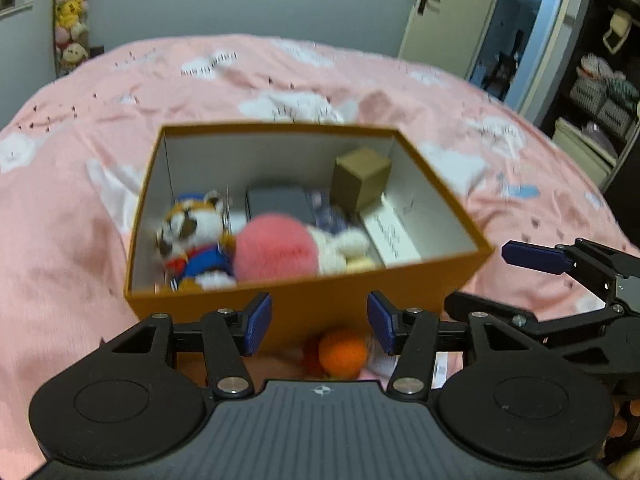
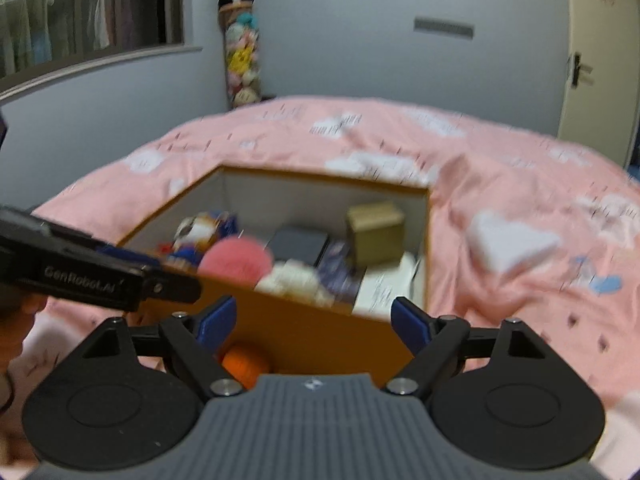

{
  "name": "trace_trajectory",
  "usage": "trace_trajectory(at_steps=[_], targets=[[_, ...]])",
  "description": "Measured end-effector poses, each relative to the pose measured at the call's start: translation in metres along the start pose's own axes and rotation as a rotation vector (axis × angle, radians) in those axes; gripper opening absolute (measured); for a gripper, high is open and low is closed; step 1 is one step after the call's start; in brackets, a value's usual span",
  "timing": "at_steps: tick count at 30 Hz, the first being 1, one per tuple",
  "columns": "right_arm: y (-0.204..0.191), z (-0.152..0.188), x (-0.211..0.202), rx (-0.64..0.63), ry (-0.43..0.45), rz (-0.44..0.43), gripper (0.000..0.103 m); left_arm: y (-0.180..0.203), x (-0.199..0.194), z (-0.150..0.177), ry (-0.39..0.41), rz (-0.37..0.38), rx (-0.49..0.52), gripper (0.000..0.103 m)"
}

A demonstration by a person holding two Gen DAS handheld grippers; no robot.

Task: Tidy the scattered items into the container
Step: 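Move both tools back to the orange ball and lotion tube beside the box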

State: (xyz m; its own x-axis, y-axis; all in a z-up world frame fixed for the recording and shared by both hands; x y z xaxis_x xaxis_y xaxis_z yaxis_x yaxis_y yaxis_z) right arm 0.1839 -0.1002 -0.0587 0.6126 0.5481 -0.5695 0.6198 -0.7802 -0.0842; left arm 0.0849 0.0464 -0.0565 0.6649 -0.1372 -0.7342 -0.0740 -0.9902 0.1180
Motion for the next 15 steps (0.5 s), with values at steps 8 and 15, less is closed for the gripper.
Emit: trace_trajectory(at_steps=[8,15], targets=[[-0.002,0.033,0.022,-0.019,-0.163,0.038,0.077,0.000,0.017,0.029,-0.163,0.012,0.002,0.062],[0.009,0.049,0.040,0.055,-0.241,0.032,0.068,-0.016,0.028,0.041,-0.241,0.031,-0.098,0.062]])
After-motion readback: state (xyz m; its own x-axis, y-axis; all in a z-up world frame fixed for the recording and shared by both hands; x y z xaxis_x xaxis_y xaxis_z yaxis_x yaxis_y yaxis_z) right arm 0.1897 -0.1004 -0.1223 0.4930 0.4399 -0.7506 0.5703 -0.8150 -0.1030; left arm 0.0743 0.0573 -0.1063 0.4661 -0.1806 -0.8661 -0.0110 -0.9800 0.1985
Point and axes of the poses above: each gripper's, at about its wrist camera, not at the fingertips, and x roughly the way its jaws point, y to its right, z to its underside, the point moved 5 cm from there along x, roughly the way its jaws point, and after that the axes turned 4 degrees about x, right-handed, at the moved point
